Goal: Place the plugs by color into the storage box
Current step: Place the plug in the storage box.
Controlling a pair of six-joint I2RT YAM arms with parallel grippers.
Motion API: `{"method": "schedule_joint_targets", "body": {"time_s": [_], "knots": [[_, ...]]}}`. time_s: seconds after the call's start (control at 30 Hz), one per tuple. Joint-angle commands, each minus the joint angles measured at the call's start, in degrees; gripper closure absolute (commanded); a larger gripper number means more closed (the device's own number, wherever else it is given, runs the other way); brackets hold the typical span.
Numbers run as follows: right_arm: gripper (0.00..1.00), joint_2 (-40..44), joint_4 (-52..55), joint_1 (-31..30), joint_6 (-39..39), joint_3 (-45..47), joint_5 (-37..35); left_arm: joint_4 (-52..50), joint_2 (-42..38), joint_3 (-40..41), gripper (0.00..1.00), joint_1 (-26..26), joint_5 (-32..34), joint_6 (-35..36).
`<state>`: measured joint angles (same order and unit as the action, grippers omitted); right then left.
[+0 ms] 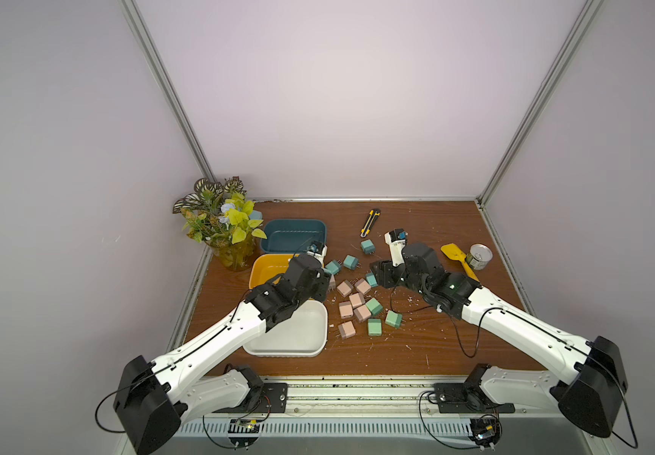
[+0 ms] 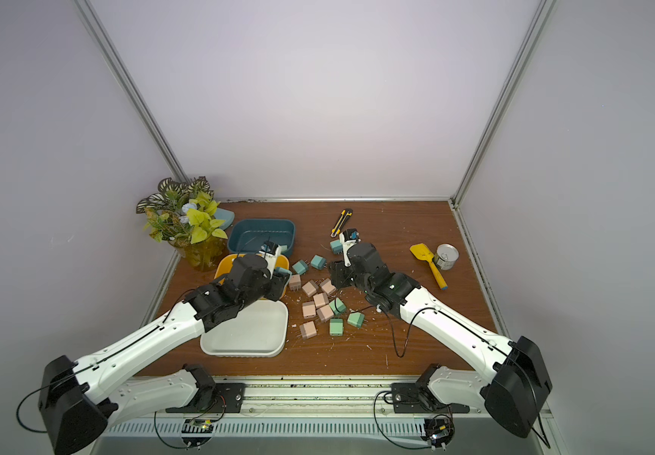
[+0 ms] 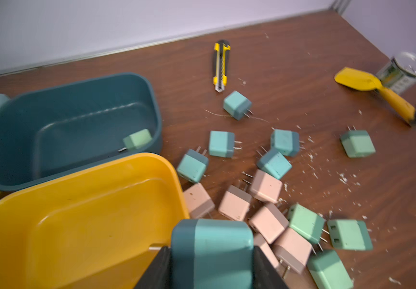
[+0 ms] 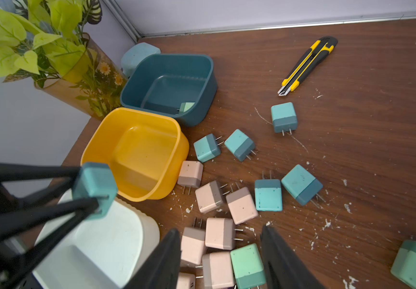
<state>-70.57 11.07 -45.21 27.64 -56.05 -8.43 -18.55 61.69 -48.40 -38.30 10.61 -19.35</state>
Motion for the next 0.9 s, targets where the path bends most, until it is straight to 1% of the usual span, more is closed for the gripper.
{"method": "schedule_joint_targets", "body": {"time_s": [0.0,0.1,0.2,0.33,0.47,0.53,0.67,0.73,0.87], "knots": [[0.43,3.82,-5.8,-1.87,2.94,2.57,-1.28,2.35,-1.66,0.92,0.57,5.46,-1.34,1.32],[0.43,7.5,-9.09,-2.31,5.1,8.01,-3.91,4.44,0.35,1.54,0.58,10.59,-3.97,2.06],[0.43,9.36,-9.62,-2.26,6.33,11.05,-5.85,7.67,4.11,3.7,0.59,14.13,-8.17,1.6],[0.42,9.94,-9.6,-2.34,6.93,13.93,-6.9,11.33,9.6,4.47,0.56,14.91,-10.54,5.06],[0.42,9.08,-8.95,-2.51,7.94,14.68,-6.43,8.91,14.1,1.18,0.56,15.16,-11.04,7.84],[0.42,7.49,-9.05,-2.51,7.36,13.92,-5.21,9.22,14.99,1.13,0.55,15.34,-10.97,9.01],[0.4,2.15,-5.19,-2.54,3.19,7.69,-2.03,9.32,15.56,1.49,0.47,15.64,-11.62,9.68],[0.4,-0.32,-2.18,-2.65,1.6,3.99,-1.45,9.61,15.56,2.0,0.37,15.63,-11.76,9.5],[0.39,-1.75,-0.02,-2.64,1.64,0.33,1.18,10.2,15.18,2.88,0.28,15.63,-12.04,8.69]]}}
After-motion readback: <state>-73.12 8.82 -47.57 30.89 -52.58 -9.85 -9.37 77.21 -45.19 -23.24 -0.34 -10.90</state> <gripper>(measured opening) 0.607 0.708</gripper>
